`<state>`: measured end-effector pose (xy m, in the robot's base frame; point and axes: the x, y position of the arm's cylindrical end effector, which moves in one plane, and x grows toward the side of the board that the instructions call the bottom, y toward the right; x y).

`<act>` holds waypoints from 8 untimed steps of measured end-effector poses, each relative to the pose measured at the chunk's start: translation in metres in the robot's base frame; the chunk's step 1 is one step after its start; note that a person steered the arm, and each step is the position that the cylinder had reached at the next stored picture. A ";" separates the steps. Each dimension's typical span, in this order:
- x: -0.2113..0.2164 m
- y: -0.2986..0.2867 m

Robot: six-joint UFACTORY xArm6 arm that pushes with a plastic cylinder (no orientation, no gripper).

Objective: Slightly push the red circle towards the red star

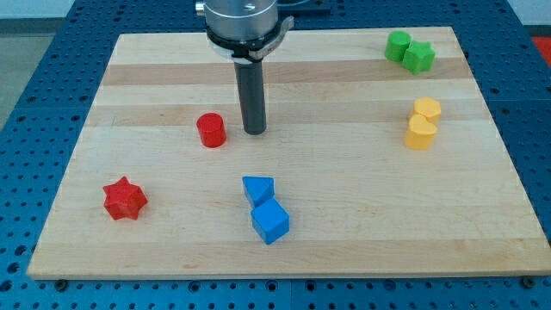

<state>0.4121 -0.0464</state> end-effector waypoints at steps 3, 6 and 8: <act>0.003 -0.030; 0.043 -0.029; 0.014 0.029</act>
<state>0.4258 -0.0173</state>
